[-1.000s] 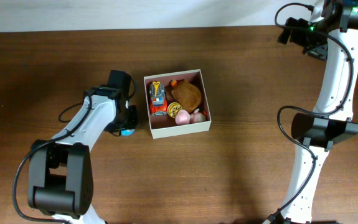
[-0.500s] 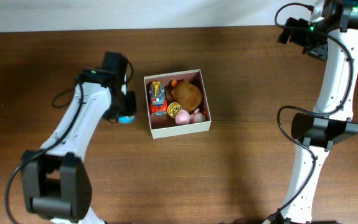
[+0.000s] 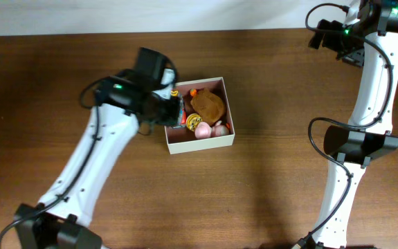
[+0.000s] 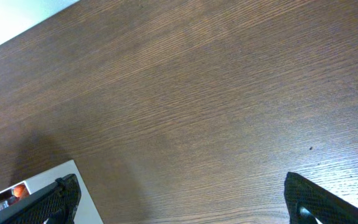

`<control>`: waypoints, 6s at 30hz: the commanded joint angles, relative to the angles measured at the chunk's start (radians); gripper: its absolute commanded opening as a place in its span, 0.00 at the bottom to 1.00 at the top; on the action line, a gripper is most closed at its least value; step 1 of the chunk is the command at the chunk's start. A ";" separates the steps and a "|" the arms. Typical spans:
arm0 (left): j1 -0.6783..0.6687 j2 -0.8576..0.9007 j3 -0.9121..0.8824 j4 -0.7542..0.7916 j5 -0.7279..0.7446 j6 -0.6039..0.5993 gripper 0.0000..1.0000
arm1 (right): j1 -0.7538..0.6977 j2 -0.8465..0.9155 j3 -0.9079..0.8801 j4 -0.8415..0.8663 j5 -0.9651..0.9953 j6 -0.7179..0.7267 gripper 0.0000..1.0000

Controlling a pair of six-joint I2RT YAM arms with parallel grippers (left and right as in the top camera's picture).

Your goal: Pack container

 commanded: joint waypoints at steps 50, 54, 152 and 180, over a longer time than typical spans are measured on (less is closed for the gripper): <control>-0.010 0.164 0.417 -0.346 -0.279 -0.184 0.60 | 0.003 -0.037 -0.005 -0.006 -0.006 0.005 0.99; 0.044 0.035 0.439 -0.331 -0.285 -0.249 0.64 | 0.003 -0.037 -0.005 -0.006 -0.006 0.005 0.99; 0.397 -1.663 -1.574 1.020 0.009 0.072 1.00 | 0.003 -0.037 -0.005 -0.006 -0.006 0.005 0.99; 0.397 -1.663 -1.574 1.020 0.009 0.072 1.00 | 0.024 -0.310 -0.024 -0.005 0.024 0.005 0.99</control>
